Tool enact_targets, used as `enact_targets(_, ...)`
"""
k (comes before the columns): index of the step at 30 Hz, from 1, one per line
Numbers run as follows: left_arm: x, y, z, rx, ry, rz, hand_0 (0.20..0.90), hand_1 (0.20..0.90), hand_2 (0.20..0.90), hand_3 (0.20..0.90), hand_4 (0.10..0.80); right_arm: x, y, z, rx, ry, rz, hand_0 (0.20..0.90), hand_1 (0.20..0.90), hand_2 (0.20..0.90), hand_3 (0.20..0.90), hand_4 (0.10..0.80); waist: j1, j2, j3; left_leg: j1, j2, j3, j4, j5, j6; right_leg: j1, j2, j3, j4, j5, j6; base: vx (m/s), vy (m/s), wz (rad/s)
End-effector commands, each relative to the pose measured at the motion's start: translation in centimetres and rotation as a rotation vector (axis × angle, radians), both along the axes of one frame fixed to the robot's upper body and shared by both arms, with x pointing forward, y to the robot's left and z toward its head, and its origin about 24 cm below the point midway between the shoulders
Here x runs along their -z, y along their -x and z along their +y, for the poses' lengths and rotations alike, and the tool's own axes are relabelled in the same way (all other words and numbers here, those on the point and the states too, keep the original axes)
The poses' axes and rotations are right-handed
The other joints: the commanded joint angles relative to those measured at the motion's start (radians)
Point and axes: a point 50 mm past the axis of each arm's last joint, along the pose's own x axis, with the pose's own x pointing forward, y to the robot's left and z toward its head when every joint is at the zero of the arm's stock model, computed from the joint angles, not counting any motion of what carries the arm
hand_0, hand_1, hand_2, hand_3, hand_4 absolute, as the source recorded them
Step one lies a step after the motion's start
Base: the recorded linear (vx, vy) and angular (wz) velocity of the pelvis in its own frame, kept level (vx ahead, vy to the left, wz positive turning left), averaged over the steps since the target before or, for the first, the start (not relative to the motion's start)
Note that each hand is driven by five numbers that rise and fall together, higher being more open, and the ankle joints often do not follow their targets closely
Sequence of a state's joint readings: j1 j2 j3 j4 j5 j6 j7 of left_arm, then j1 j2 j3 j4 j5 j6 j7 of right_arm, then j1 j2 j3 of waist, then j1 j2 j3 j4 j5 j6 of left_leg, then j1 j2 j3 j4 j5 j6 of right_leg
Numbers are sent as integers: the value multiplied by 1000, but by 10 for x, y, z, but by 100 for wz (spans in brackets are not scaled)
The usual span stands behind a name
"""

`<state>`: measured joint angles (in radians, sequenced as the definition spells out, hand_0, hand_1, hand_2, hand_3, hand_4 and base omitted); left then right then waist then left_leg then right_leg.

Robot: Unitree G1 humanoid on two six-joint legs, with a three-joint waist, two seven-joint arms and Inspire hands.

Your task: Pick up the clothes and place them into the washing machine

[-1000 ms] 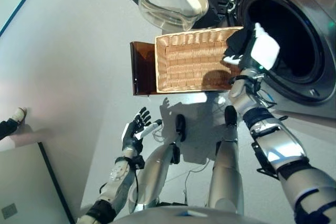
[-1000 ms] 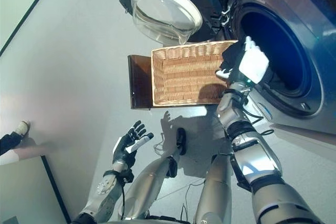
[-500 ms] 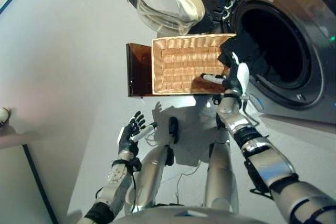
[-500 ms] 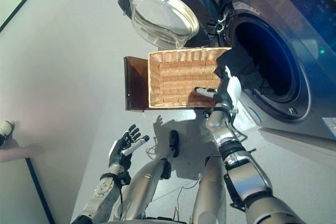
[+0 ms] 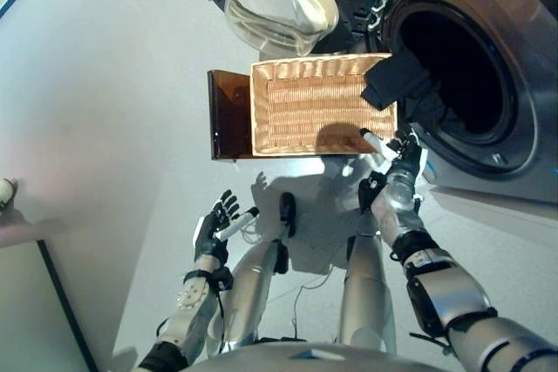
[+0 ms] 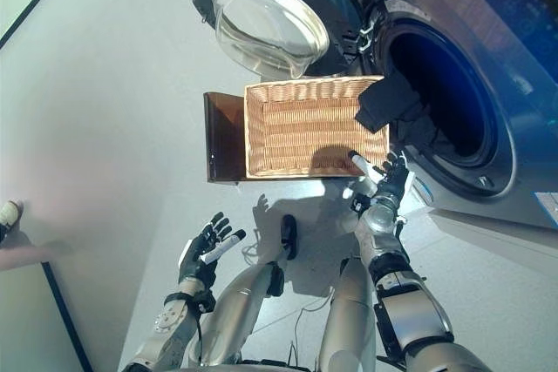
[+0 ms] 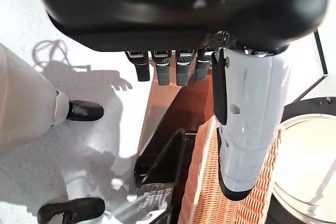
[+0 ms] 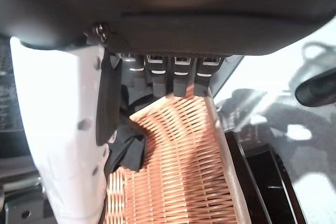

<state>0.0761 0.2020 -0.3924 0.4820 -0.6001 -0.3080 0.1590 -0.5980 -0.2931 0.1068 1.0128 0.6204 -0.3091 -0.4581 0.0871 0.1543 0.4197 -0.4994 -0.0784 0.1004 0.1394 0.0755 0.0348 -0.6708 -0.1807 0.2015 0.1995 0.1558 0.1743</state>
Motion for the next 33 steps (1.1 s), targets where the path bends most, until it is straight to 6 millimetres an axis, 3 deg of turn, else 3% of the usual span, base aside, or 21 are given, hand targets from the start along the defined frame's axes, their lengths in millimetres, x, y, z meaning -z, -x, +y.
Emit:
enact_targets(1,-11,4,16,-54,10,-69,900,900,900,900,800,-27,-12,-14,36,-26,-107,900,900,900,900,800,14,70,12,-86,23,1,-17,45,-89,15,68,-54,53,-115,-81,0,0,0)
enact_targets(6,-11,5,16,-36,10,-69,900,900,900,900,800,-34,-14,-35,77,5,-73,900,900,900,900,800,19,80,22,-92,23,-1,-20,49,-90,8,67,-56,54,-114,-82,0,0,0)
enact_targets(11,-19,5,14,0,36,-105,900,900,900,900,800,-54,-17,-65,103,117,-17,900,900,900,900,800,31,97,42,-104,23,-3,-25,57,-91,-9,66,-56,55,-110,-81,-26,-17,2)
enact_targets(19,-30,2,8,54,57,-156,900,900,900,900,800,-80,-21,-88,101,289,55,900,900,900,900,800,41,118,75,-122,22,-4,-23,67,-91,-33,67,-60,73,-114,-81,0,0,0)
enact_targets(33,-44,-3,6,105,61,-220,900,900,900,900,800,-140,-32,-106,50,550,69,900,900,900,900,800,66,127,100,-181,25,-23,-7,83,-99,-104,72,-71,136,-126,-88,-6,-15,5)
